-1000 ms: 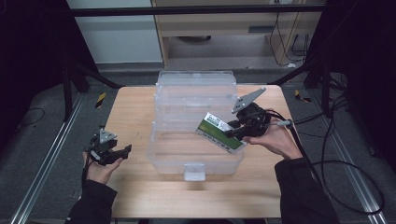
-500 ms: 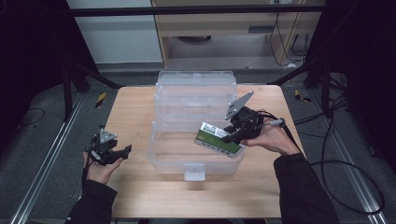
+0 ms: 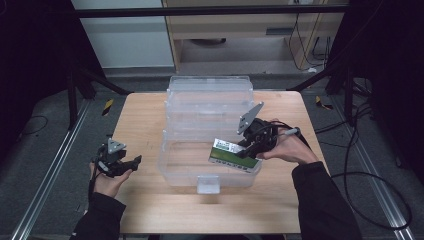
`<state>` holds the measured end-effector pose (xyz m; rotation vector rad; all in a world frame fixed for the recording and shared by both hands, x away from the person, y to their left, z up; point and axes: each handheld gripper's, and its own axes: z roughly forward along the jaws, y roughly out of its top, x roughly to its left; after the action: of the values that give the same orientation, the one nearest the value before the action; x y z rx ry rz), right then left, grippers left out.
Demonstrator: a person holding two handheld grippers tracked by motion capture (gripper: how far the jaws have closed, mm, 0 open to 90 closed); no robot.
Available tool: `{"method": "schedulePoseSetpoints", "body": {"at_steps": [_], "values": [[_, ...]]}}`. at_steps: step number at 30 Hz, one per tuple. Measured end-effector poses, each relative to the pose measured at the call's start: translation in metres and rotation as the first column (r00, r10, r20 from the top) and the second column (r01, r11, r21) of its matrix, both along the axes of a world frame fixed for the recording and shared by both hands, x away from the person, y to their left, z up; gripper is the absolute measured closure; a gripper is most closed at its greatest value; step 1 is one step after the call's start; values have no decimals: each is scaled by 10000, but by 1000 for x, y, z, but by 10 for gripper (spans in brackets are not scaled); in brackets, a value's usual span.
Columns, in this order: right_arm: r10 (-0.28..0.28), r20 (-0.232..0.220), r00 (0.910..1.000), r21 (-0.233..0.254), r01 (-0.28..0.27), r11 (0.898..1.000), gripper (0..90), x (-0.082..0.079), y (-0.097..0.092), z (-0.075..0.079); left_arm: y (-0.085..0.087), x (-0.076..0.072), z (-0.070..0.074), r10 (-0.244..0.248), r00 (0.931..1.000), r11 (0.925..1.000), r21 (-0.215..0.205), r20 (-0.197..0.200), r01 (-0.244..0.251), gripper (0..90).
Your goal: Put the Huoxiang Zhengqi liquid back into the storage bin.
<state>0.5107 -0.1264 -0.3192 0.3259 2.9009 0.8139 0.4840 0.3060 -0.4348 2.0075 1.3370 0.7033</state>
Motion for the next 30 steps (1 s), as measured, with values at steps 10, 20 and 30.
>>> {"method": "schedulePoseSetpoints", "body": {"at_steps": [10,20,30], "values": [[338,-115,9994,-493,-344,9982,645,2,3,-7,0,0,0,-4,10000,10000,-1,-5,4,367],[786,-71,9969,-708,-789,9944,644,4,5,-16,0,0,0,2,10000,10000,-3,-7,-2,367],[1076,-58,9942,-901,-1077,9901,644,8,6,-21,0,1,-1,-14,10000,10000,10,-40,14,367]]}}
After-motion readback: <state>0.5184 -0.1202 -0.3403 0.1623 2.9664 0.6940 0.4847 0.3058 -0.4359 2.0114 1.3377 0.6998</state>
